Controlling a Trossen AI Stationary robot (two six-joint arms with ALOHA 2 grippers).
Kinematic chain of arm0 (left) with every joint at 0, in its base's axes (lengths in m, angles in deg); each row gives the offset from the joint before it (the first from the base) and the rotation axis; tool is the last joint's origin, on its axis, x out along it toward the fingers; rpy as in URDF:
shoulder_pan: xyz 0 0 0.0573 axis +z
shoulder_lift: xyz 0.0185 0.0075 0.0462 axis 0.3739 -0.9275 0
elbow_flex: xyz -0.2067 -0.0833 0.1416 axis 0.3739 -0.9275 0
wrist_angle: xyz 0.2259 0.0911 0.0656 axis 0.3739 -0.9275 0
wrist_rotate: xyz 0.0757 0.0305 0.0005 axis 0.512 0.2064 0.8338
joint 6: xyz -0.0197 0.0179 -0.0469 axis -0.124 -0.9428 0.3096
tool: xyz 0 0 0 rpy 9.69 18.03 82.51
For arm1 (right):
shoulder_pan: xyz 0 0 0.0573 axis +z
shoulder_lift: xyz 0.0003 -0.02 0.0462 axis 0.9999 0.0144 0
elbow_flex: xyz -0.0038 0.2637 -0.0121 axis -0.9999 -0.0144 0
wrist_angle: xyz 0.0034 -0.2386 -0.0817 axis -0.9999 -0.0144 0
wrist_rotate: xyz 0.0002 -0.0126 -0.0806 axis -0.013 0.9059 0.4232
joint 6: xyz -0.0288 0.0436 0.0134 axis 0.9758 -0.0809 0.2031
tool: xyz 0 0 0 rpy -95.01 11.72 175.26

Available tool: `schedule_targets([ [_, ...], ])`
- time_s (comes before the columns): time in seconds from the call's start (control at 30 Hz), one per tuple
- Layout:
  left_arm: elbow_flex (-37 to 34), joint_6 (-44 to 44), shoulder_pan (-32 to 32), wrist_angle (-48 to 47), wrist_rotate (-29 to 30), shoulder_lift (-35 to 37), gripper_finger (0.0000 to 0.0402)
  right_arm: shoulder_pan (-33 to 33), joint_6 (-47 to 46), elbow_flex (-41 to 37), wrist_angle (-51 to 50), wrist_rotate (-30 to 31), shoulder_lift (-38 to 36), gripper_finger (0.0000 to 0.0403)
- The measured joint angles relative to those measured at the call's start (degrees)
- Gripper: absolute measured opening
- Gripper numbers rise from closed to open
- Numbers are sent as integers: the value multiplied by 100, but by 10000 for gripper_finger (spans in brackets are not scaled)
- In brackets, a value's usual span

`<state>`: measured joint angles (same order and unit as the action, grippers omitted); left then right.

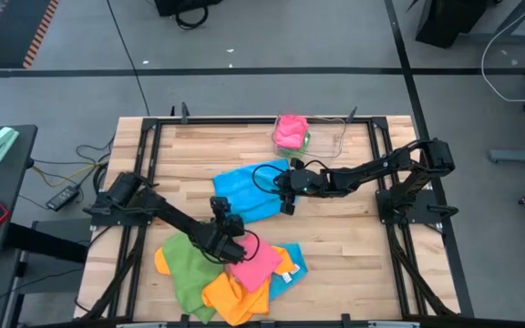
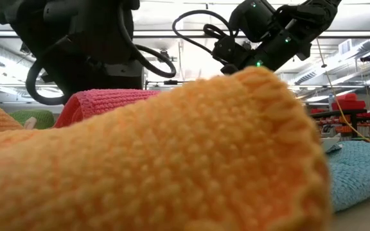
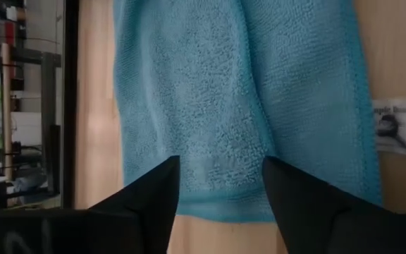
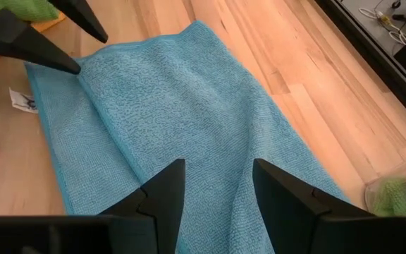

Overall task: Fold microfiber towels
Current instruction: Fold the top blue towel

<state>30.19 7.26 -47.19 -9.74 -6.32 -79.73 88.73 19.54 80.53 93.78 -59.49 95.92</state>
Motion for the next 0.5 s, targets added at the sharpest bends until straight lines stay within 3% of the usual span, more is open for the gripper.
schedule_targets([
  [0.2, 0, 30, 18, 477, -62, 0, 195, 0, 0, 0, 1, 0, 1, 176],
  [0.5, -2, 28, 287, 646, -435, 2, 240, 28, 22, 0, 3, -7, 2, 176],
])
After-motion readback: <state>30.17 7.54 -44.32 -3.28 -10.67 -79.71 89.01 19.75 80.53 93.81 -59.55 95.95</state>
